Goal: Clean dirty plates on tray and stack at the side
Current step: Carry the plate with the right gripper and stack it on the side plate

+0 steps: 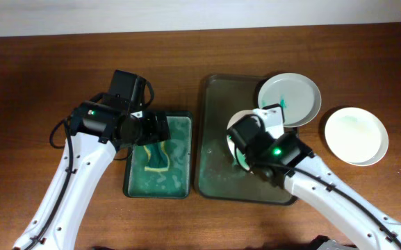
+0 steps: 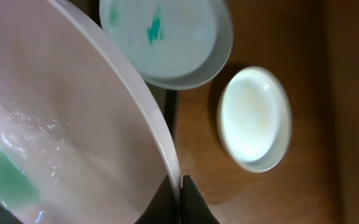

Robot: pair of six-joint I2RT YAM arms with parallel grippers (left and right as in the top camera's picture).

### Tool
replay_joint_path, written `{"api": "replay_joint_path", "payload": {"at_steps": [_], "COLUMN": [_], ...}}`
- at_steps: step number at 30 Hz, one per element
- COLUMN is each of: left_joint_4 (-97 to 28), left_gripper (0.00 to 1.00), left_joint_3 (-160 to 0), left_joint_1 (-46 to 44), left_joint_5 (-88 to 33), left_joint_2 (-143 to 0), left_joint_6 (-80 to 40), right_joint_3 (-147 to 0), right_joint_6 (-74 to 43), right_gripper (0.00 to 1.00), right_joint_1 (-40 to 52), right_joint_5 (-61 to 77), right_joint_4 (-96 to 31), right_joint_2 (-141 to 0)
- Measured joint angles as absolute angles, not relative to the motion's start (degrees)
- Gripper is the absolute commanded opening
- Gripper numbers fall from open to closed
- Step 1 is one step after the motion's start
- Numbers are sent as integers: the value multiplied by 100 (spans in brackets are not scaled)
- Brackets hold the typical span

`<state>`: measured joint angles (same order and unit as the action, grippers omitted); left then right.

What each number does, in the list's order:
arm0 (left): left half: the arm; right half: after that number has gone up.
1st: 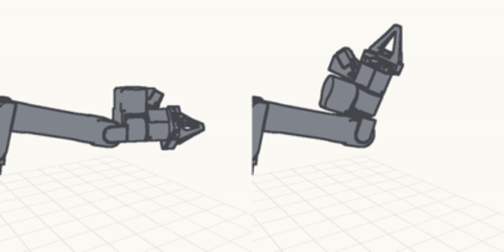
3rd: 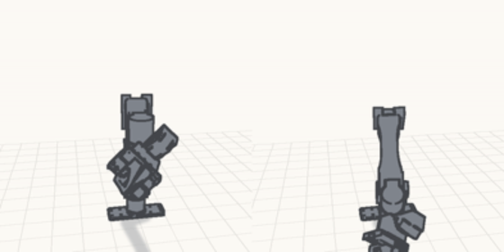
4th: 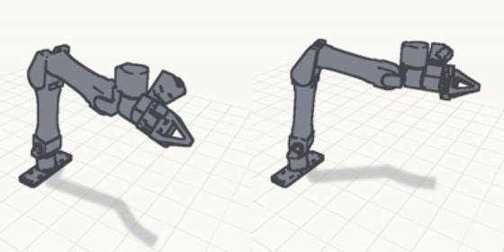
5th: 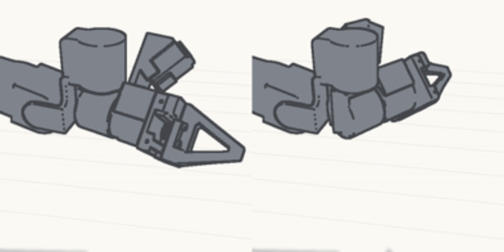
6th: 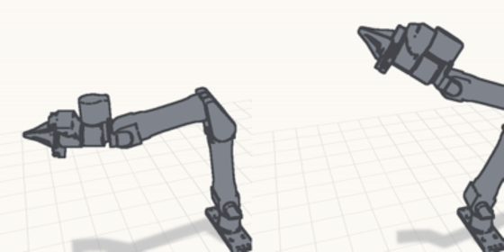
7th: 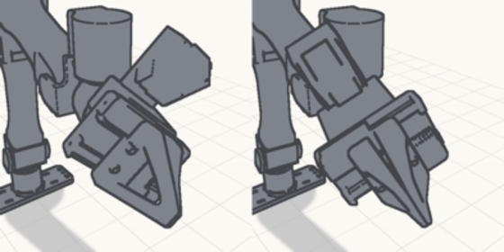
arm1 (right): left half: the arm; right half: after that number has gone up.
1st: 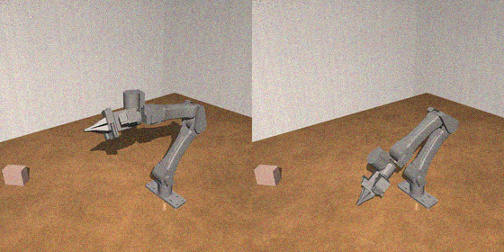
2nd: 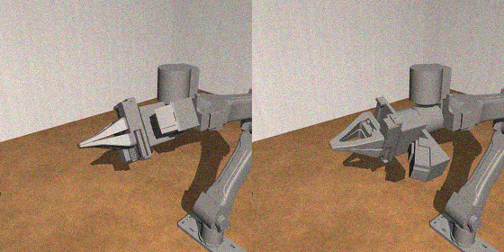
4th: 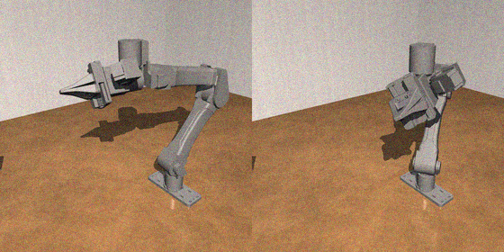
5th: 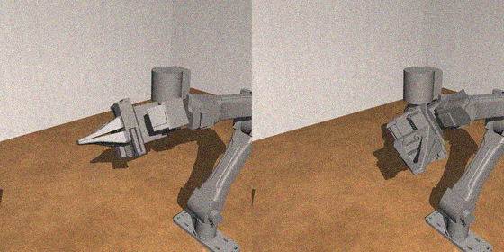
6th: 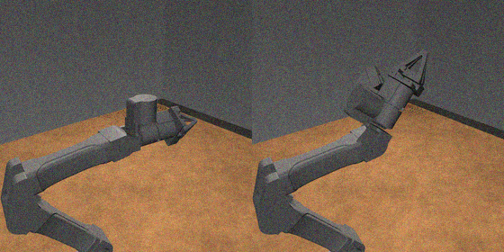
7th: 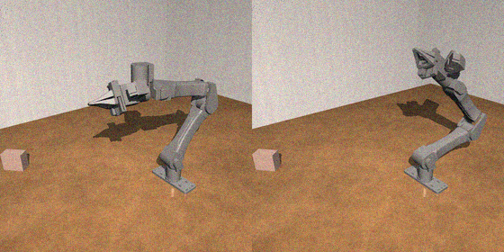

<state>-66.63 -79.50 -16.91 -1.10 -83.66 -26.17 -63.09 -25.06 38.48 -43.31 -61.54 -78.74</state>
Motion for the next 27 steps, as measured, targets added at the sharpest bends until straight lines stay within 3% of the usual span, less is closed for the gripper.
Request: {"api": "replay_joint_path", "payload": {"at_steps": [10, 18, 27], "left_joint_4": [-6663, -6663, -6661], "left_gripper": [100, 100, 100], "left_joint_3": [-7950, -7950, -7950], "left_joint_1": [-1688, -1691, -1691], "left_joint_5": [-110, -113, -113], "left_joint_2": [-8366, -8366, -8366], "left_joint_6": [-2617, -2617, -2617], "right_joint_3": [-6309, -6309, -6388], "right_joint_6": [-2510, -2502, -1730], "right_gripper": [4, 4, 4], "right_joint_1": [4893, 4923, 4923], "right_joint_5": [-5854, -6163, -6320], "right_joint_4": [-6173, -6173, -6003], "right_joint_2": [-7872, -7872, -7872]}}
